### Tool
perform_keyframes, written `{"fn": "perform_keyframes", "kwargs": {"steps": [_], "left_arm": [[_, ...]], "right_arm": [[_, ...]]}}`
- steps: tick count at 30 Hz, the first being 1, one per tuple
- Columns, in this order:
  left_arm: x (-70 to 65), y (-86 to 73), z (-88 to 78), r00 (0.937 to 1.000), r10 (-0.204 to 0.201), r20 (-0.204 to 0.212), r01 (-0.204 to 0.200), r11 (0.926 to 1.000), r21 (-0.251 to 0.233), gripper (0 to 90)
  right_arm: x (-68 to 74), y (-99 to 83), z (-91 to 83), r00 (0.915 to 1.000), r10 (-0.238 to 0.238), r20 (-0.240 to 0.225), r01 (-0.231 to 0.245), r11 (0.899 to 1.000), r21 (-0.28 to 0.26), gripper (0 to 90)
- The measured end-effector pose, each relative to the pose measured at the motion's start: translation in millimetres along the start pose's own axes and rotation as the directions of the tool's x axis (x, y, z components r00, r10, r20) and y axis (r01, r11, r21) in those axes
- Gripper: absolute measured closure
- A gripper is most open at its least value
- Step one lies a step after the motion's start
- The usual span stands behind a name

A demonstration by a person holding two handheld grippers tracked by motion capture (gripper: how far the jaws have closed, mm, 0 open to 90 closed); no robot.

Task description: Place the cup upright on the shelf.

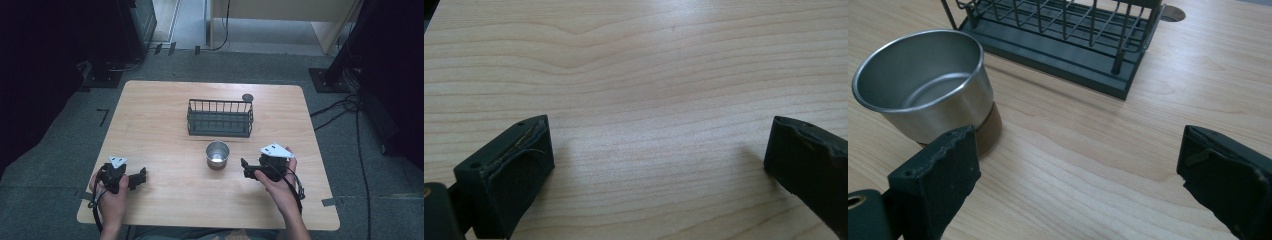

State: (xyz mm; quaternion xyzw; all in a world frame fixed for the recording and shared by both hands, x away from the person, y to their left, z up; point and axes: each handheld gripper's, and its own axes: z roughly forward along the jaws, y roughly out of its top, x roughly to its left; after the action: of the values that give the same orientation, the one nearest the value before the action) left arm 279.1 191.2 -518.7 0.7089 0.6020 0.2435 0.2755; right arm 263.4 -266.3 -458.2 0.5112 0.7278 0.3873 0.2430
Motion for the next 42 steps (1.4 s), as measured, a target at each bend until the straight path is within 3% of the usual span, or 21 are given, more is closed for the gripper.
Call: {"fn": "perform_keyframes", "kwargs": {"steps": [42], "left_arm": [[0.0,0.0,0.0,1.0000,0.000,0.000,0.000,1.0000,0.000,0.0]], "right_arm": [[49.6,22.7,30.6,0.9921,-0.041,-0.118,0.041,0.999,-0.002,2.9]]}}
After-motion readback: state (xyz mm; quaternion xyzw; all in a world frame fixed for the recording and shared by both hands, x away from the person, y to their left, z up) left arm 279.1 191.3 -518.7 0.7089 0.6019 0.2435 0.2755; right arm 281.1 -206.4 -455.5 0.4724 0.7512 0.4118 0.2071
